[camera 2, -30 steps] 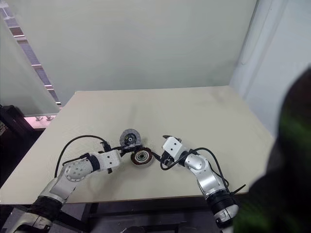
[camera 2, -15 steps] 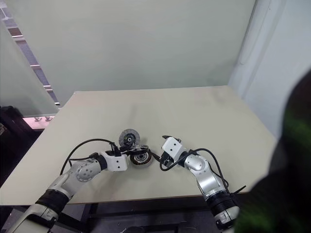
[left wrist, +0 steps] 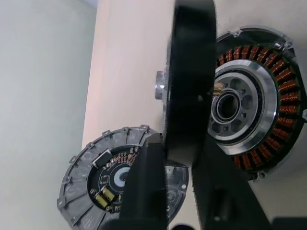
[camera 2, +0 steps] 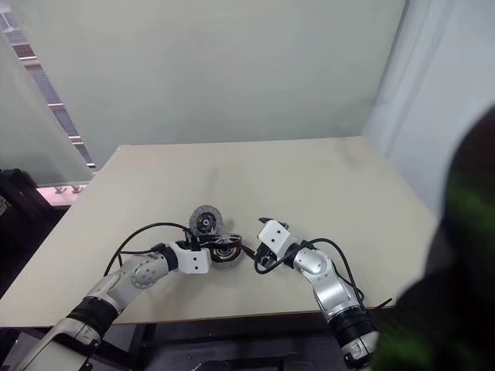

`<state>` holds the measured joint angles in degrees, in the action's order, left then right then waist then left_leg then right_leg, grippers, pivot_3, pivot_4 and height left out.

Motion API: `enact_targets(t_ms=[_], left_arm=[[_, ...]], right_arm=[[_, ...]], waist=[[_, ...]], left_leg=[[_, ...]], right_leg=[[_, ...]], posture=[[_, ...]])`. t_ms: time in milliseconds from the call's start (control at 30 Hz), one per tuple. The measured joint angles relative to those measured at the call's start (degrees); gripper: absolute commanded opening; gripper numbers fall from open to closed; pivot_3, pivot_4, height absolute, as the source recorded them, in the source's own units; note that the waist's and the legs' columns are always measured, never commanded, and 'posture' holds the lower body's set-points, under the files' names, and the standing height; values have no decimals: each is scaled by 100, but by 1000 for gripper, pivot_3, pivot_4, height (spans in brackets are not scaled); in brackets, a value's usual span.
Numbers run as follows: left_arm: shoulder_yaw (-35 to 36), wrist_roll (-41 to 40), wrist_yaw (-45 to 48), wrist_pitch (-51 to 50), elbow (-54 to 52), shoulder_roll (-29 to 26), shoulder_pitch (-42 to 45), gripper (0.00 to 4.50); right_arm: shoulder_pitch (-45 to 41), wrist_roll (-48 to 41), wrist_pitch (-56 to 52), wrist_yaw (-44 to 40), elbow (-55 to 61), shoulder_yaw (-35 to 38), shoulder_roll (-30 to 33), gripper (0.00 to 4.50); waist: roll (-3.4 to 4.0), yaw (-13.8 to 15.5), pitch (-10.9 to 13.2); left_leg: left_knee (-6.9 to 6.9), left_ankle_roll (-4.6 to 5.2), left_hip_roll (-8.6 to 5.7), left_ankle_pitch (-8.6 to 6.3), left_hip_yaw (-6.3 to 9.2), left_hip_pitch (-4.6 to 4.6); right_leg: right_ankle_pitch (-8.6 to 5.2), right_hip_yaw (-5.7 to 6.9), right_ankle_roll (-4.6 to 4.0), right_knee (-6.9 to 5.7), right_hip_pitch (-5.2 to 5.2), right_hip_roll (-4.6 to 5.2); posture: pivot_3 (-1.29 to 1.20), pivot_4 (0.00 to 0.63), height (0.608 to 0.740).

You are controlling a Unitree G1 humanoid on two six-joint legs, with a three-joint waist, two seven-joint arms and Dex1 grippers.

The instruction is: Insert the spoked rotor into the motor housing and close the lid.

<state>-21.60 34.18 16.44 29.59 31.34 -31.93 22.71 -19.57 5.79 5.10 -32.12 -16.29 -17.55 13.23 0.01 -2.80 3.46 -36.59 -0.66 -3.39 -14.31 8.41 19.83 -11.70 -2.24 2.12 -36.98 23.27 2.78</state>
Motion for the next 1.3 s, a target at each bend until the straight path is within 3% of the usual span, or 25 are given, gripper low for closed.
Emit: enact_targets(t_ms=[267,500,833,933,1033,1167,1300], left_arm=[[4,100,-104,-21,-8,-56,42,4479],[81,-143,238,-269,-446,-238,-139,4479],[766,-2122,2510,-2053,-2592,-850,-1120,4479],[989,-2614,2802,-2724,-3112,-831,-1270,4479],[1393,-3341,2830,-3524,-3537,-430,-1480,4479],[2004,-4541,2688,-4606,-3795,292,-1821,4500],[2917,-5761,2236,-5648,-4019,866,-2067,4500]], right_arm=[[2,-1,-7,7,7,0,-7,4500],[5,-2,-11,8,8,-1,-26,4500],[13,-2,-15,8,5,12,-18,4500],[11,-12,-36,6,4,17,-62,4500],[17,-234,-341,-8,15,108,-277,4500],[172,-789,-1176,-18,335,341,-675,3651],[222,-1136,-2215,84,592,408,-990,2181]], waist=[[-1,1,-1],[-1,-4,-1],[0,-4,0],[1,-4,0],[1,-3,0],[1,-5,0],[0,-2,0]], left_leg=[[-3,0,0,0,0,-1],[-1,0,3,0,-4,-7],[-10,1,4,0,-6,-5],[-14,1,8,0,-5,-6],[-16,1,9,0,-3,-9],[-15,1,15,-1,4,-10],[-19,0,18,0,6,-10]], right_leg=[[0,0,1,-2,-3,0],[1,-1,1,-5,-2,0],[0,-1,0,-5,-7,0],[-1,1,-1,-6,-9,-3],[-1,0,-1,-7,-13,-3],[-1,-1,-1,-9,-10,-4],[-1,2,-1,-14,-8,-8]], posture=[[0,0,740],[0,0,740],[0,0,740],[0,0,740],[0,0,740],[0,0,740],[0,0,740]])
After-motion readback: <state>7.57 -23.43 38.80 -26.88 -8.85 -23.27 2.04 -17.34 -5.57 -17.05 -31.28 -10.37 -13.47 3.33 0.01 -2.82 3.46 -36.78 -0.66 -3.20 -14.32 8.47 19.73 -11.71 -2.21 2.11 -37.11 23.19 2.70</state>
